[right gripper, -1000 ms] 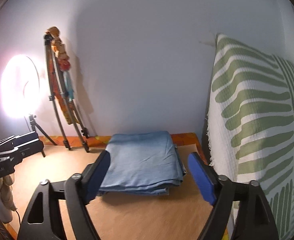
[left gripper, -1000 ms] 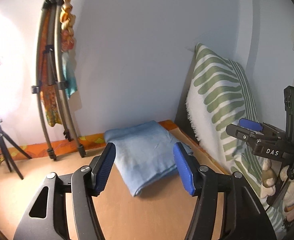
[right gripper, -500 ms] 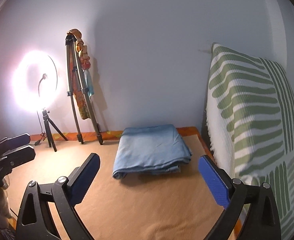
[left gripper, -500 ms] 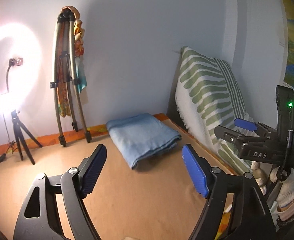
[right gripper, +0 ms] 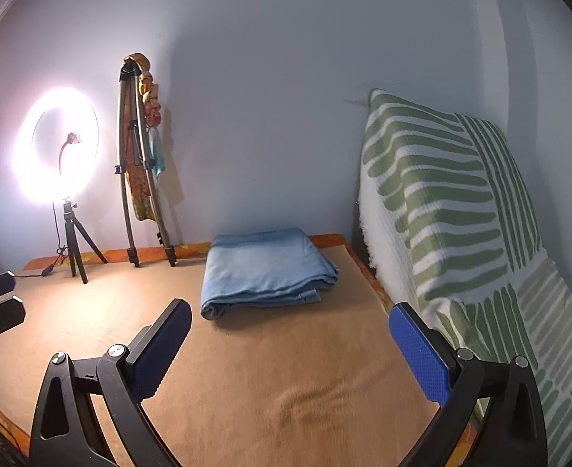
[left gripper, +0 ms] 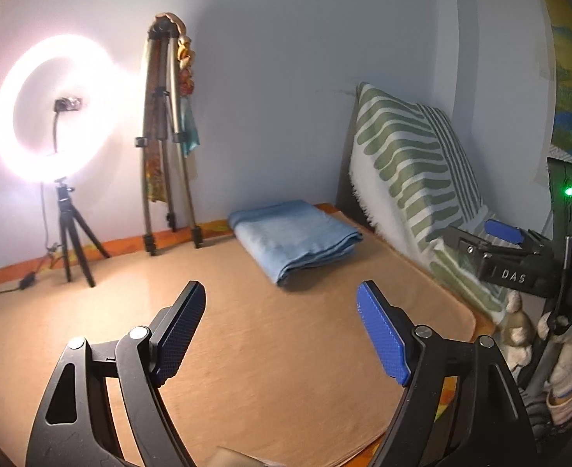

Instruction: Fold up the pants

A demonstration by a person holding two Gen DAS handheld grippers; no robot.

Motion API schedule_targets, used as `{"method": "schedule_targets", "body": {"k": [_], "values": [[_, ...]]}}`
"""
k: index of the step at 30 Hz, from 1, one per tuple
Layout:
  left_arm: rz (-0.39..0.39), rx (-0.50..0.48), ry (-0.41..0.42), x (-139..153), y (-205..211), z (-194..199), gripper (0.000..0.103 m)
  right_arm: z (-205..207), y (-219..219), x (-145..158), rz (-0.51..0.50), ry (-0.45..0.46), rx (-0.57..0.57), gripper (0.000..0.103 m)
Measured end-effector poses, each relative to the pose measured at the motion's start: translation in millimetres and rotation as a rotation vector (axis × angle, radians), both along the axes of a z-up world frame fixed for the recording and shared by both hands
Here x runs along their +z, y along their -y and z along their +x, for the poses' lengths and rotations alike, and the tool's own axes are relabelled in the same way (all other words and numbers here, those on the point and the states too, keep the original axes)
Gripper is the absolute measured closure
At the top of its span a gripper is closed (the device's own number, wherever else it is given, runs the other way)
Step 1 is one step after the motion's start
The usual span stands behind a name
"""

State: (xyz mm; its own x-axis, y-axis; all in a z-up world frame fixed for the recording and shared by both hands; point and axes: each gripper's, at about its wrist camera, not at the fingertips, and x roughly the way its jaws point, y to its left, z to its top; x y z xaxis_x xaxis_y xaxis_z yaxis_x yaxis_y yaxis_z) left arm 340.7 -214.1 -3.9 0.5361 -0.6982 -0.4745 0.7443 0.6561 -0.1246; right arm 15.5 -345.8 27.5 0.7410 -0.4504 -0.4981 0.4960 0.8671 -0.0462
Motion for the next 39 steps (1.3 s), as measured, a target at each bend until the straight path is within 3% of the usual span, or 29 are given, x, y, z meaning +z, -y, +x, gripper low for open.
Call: {"method": "schedule_targets", "body": {"k": [7, 19, 39], "values": [[-0.003, 0.048, 0.027, -8, -16, -8, 0.02, -8, -6, -13, -0.015, -0.004, -0.039, 0.0], [0.015, 0.086, -0.029, -28, -23, 5, 0.02, -8, -10, -30, -0.026, 0.005, -0.061, 0.0], [0.037, 0.108, -0.033, -35, -26, 7, 0.02, -6, -14, -32, -0.004, 0.033, -0.045, 0.0]]}}
